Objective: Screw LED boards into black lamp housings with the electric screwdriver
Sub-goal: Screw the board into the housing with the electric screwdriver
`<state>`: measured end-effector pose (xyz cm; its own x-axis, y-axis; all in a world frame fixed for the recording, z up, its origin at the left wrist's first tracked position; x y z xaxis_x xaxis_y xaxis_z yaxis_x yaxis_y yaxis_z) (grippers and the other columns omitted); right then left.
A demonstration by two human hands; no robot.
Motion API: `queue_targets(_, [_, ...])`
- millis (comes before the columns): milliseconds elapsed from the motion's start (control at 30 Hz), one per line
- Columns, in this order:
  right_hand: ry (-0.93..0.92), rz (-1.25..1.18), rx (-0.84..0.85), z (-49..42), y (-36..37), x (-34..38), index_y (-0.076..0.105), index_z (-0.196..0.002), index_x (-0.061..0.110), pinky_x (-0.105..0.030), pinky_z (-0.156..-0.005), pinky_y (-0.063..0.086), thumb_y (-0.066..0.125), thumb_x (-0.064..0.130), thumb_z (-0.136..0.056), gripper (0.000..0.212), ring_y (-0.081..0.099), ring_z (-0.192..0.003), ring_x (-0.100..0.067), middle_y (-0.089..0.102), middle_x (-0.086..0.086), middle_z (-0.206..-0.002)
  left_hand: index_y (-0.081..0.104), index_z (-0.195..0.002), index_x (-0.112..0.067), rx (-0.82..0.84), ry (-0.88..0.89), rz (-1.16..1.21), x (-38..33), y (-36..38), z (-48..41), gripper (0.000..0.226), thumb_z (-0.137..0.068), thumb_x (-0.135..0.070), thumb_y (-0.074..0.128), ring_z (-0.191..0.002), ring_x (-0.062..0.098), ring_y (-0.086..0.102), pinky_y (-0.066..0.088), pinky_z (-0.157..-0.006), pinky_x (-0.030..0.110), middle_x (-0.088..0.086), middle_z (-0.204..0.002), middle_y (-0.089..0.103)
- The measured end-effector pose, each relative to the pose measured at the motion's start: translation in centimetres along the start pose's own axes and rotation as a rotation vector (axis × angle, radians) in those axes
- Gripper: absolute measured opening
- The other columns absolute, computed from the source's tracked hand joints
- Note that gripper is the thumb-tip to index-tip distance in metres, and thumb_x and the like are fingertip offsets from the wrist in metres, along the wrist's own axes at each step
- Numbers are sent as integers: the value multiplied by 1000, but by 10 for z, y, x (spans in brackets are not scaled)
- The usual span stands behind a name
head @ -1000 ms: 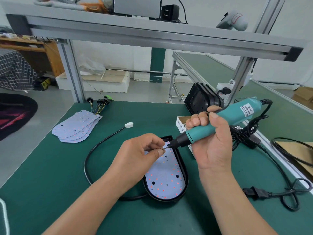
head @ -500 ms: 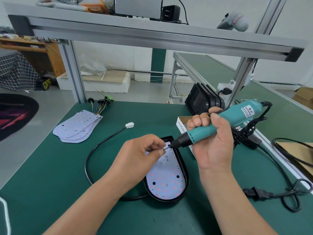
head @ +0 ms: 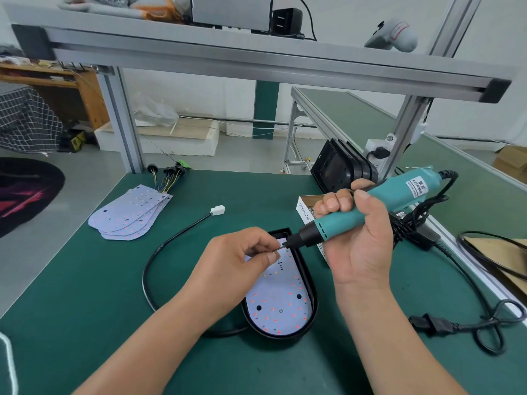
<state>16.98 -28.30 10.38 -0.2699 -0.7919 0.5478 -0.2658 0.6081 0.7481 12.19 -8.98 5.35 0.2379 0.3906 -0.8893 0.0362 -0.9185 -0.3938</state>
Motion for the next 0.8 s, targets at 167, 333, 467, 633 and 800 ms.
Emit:
queue_targets(167, [6,-11,-9,0,-2,0,60,-102,18,-31,-76,49,50,11,-98,13,51,-70,-18,46,0,-75,76,-95,-39,8,-4,3,1,2,0,15,-96,-23,77,-85,0,69,43,-73,7,-16,-92,78])
queue_targets(333, [20,13,29,0,1,-1,61,-103,19,-31,-76,48,50,10,-98,15,51,-71,-18,46,0,-75,77,-95,-39,3,-23,37,6,2,-1,17,-95,-22,77,-90,6,72,52,-80,25,-14,-93,78])
queue_targets(467, [42,37,86,0,7,-1,61,-104,19,-32,-76,49,53,10,-97,14,52,-73,-19,48,-1,-76,78,-94,-40,-22,-38,41,8,0,-1,20,-94,-20,78,-91,12,74,59,-86,39,-14,-93,79])
queue_targets(633, [61,108,32,-1,6,-5,62,-101,19,-33,-74,52,63,16,-99,4,56,-73,-20,51,-2,-78,75,-92,-45,-86,-12,-14,7,-5,1,27,-93,-18,79,-92,0,72,52,-74,11,-21,-92,77])
queue_targets(800, [55,96,-39,0,0,-11,55,-105,17,-34,-77,53,64,23,-102,10,58,-76,-20,51,-2,-80,74,-93,-48,-113,-6,-37,4,-10,0,30,-92,-19,80,-92,-1,71,48,-73,9,-22,-91,76])
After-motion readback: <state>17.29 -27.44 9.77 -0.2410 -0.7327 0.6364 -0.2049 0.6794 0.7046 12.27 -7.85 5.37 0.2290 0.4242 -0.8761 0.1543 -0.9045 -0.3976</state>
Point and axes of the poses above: each hand's wrist, its own z-axis away from the middle knuckle, its own y-axis out of the palm, x = y × z, the point moved 9 cm from there along -z, towards the middle knuckle
